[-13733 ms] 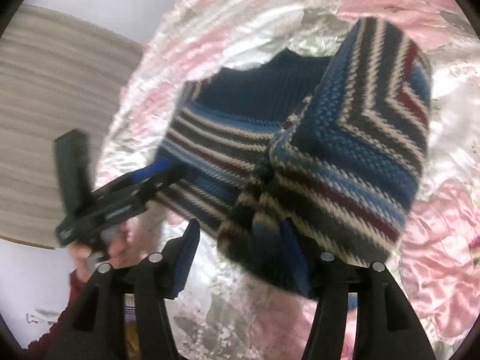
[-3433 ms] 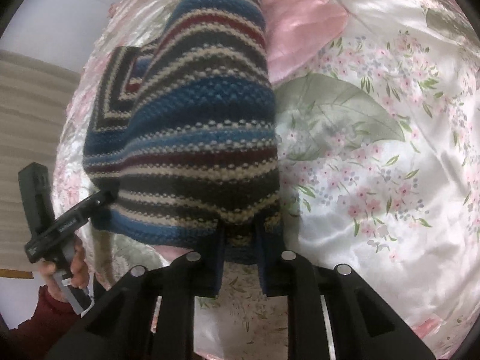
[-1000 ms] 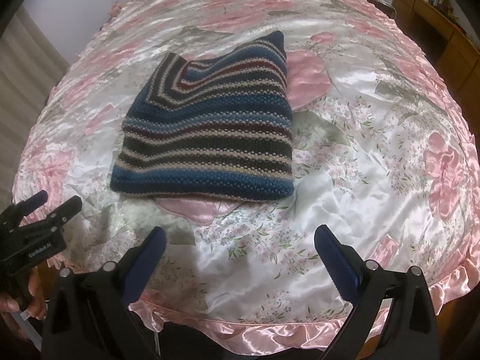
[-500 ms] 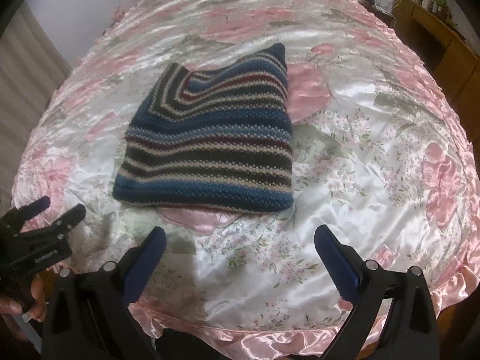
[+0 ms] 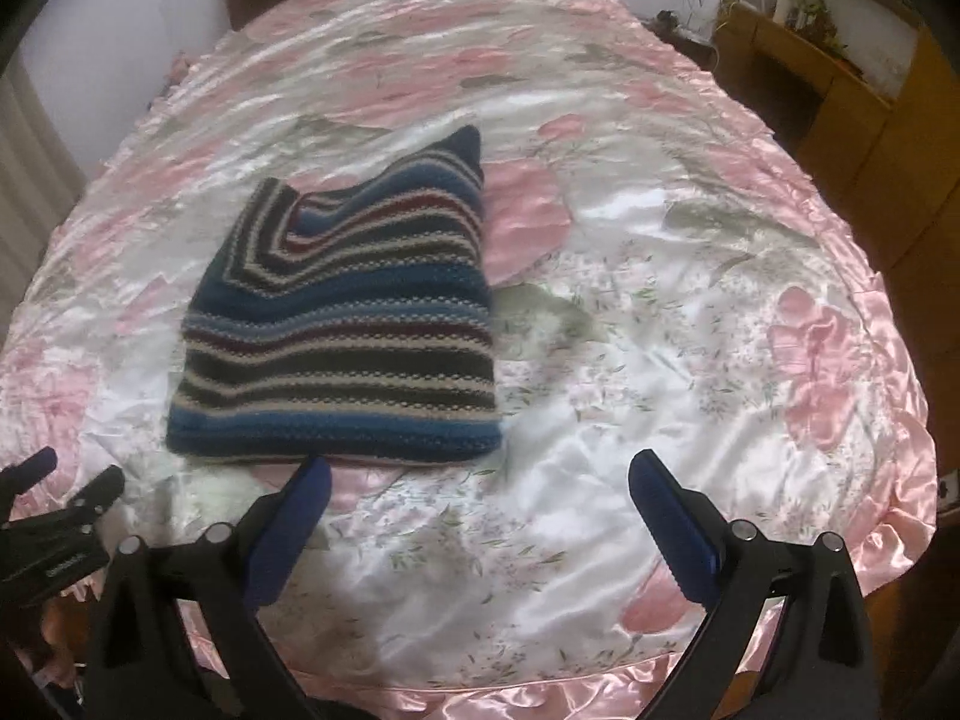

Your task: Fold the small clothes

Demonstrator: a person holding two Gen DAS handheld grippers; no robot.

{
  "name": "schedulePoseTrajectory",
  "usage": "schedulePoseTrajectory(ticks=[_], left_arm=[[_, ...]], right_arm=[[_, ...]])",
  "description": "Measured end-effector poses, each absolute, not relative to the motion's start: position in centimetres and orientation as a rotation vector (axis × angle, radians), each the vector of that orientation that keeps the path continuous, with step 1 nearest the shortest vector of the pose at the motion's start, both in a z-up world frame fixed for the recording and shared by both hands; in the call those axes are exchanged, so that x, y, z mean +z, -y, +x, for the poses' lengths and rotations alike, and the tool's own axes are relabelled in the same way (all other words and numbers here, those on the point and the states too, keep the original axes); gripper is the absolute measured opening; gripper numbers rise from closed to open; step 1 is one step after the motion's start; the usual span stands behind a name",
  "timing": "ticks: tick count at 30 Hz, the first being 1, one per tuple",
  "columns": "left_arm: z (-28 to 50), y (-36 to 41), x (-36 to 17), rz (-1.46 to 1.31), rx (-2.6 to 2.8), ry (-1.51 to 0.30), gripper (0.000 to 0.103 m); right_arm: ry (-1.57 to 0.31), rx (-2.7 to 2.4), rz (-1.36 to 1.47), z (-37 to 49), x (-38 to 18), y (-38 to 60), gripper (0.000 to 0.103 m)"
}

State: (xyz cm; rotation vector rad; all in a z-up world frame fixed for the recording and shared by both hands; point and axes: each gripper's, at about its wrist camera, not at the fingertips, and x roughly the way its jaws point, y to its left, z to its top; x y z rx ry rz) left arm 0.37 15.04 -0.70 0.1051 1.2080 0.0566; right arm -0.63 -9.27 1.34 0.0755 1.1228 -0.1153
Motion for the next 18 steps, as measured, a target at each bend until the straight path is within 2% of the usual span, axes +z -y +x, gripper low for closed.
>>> schedulePoseTrajectory(ticks=[9,18], left_arm=[[0.4,-14.8,-0.5,0.125,0.059,-1.199,0.095],[0.5,-15.0,-0.5,0.129,0.063,-1.201,0.095]], right_arm=[[-1.079,-0.081,0.016,-0.8,1.9,8.1,0.100],[-1.137,-0.043,0.061,-0.4,1.4,8.2,0.099]])
